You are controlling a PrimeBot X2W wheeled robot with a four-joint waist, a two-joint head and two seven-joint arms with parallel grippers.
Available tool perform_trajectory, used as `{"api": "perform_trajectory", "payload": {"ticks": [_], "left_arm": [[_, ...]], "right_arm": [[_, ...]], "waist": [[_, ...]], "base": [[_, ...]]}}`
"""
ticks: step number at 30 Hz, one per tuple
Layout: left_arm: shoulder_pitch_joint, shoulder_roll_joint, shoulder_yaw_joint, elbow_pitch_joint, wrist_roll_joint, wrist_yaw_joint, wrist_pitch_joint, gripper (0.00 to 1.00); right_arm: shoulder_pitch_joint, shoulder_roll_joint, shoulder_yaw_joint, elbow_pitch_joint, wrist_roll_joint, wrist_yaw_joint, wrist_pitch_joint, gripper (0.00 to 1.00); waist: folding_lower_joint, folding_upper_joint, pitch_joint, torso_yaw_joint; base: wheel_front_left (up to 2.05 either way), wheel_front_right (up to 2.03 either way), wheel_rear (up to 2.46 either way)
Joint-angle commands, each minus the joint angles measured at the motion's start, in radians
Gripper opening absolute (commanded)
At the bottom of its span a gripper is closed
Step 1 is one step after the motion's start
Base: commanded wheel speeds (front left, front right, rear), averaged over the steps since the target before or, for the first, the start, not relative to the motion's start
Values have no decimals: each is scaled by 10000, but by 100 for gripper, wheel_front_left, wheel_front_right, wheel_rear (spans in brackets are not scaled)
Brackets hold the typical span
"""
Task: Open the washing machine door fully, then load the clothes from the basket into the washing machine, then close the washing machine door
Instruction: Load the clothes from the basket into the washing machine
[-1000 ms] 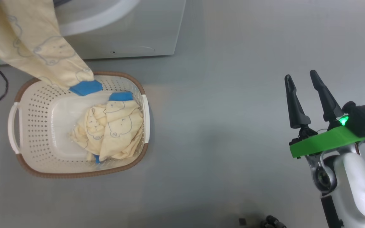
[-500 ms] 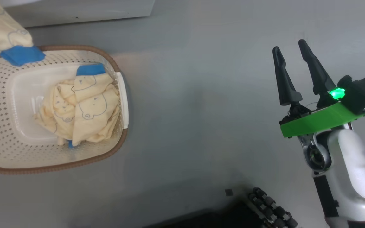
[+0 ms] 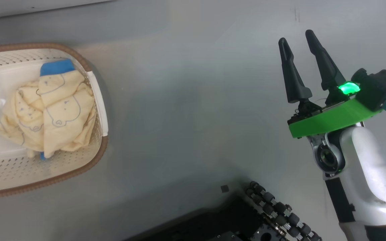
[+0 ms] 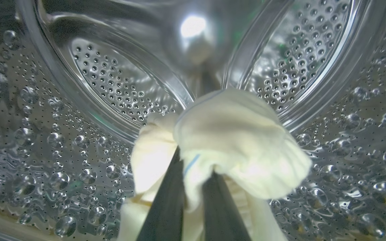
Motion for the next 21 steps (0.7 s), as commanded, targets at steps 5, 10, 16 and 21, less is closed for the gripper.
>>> {"api": "perform_trajectory", "payload": {"ticks": [5, 10, 16, 21], "left_arm": [[-770, 364, -339, 420, 325, -97, -250, 0], [-1064, 256, -512, 1054, 398, -102, -486, 56], [-1181, 45, -738, 1651, 430, -160, -890, 100], [-963, -242, -809, 2133, 203, -261, -1250, 100]], "right_arm": [[44, 2, 338, -213, 201, -27, -93, 100], [-11, 2, 413, -196, 266, -27, -93, 100], [-68, 3, 305, -138, 155, -27, -93, 100], [-75, 3, 159, -103, -46, -27, -93, 100]], "waist": [[1, 0, 281, -190], [1, 0, 341, -229], [1, 0, 285, -63], [1, 0, 1, 201]], "base": [[0, 0, 0], [0, 0, 0], [0, 0, 0], [0, 0, 0]]}}
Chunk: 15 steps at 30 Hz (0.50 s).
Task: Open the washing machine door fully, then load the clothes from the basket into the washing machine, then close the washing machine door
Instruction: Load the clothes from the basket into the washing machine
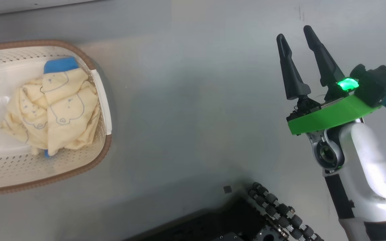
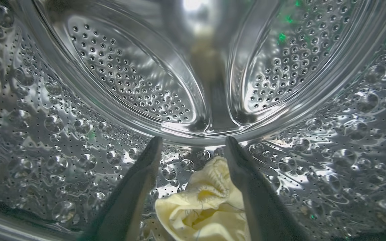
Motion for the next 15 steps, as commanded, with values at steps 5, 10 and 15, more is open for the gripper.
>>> {"api": "perform_trajectory", "payload": {"ticks": [5, 10, 15], "left_arm": [[625, -225, -106, 158, -419, -170, -422, 100], [1706, -676, -87, 459, -950, -218, -1021, 100], [3381, -1373, -237, 536, -1440, -232, -1661, 100]], "right_arm": [[225, -1, -175, -121, -370, -27, -93, 100], [373, -1, -517, -69, -726, -27, -93, 100], [878, -1, -1167, 143, -1134, -27, -93, 100]], "waist": [[0, 0, -678, 503], [0, 0, -1494, 930], [0, 0, -2746, 1513]], "base": [[0, 0, 0], [0, 0, 0], [0, 0, 0]]}}
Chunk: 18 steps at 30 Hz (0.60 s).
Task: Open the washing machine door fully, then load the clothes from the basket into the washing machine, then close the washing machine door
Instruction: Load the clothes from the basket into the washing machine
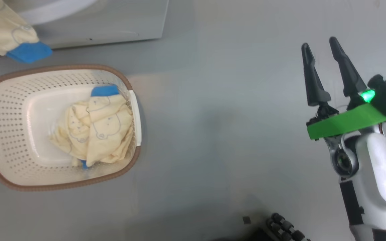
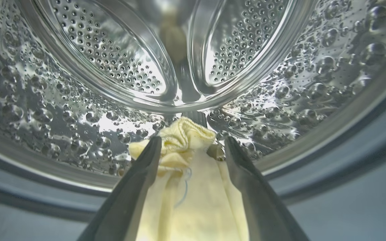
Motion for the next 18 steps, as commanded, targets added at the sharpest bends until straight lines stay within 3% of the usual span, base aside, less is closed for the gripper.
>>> {"api": "perform_trajectory", "payload": {"ticks": [1, 7, 18], "left_arm": [[432, 199, 54, -249, -239, -19, -154, 100], [2306, -84, -180, -593, -893, -21, -383, 100], [5689, -27, -440, -2215, -1766, -22, -520, 100]], "right_arm": [[575, 1, -40, -140, -129, -27, -93, 100], [1211, -51, -363, 20, -362, -27, -93, 100], [2467, -286, -564, 45, -427, -27, -93, 100]], "waist": [[1, 0, -1117, 633], [1, 0, -2543, 1002], [1, 0, -4784, 1591]], "base": [[0, 0, 0], [0, 0, 0], [0, 0, 0]]}}
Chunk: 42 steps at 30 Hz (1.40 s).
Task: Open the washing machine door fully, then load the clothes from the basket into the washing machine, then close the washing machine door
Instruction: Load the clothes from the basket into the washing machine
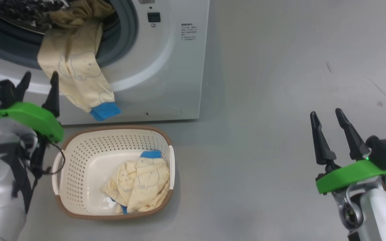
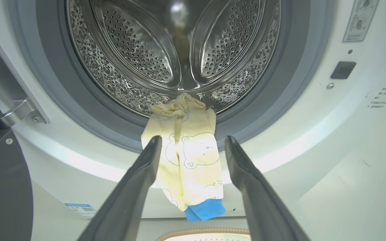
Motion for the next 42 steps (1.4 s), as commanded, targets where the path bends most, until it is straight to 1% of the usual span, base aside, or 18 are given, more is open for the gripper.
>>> {"api": "perform_trajectory", "payload": {"ticks": [1, 3, 10, 14, 18, 25, 26, 35, 42], "left_arm": [[231, 482, 253, -487, -67, 7, -131, 100], [822, 506, 318, -909, -119, 60, -134, 100], [3086, 572, 694, -2727, -251, 662, -137, 100], [4362, 539, 722, -3791, -404, 803, -138, 100], [5408, 625, 741, -4883, -351, 1255, -138, 100], [6642, 702, 762, -6591, -191, 1933, -138, 100], [6911, 706, 763, -6941, -157, 2083, -139, 100], [7592, 658, 815, -7732, -95, 2474, -139, 100], [7839, 518, 792, -8008, 66, 2620, -139, 100]], "right_arm": [[119, -194, 121, -320, -35, -27, -95, 100], [324, -198, 99, -363, -27, -27, -95, 100], [1028, -172, 86, -486, -2, -27, -91, 100], [1387, -177, 60, -541, 17, -27, -57, 100], [1728, -148, -18, -631, 28, -27, 10, 100], [2058, -75, -45, -800, 59, -27, 40, 100], [2125, -57, -27, -818, 65, -27, 50, 100], [2165, -14, 46, -890, 92, -27, 95, 100], [2206, 37, 26, -865, 142, -27, 43, 100]], "waist": [[2, -1, -866, 459], [2, -1, -1119, 552], [2, -1, -1998, 908], [2, -1, -2509, 1046], [2, -1, -2873, 1185], [2, -1, -3091, 1373], [2, -1, -3133, 1400], [2, -1, -3135, 1340], [2, -1, -3016, 1382]], "base": [[0, 0, 0], [0, 0, 0], [0, 0, 0], [0, 0, 0], [0, 0, 0], [0, 0, 0], [0, 0, 0], [0, 0, 0], [0, 0, 0]]}}
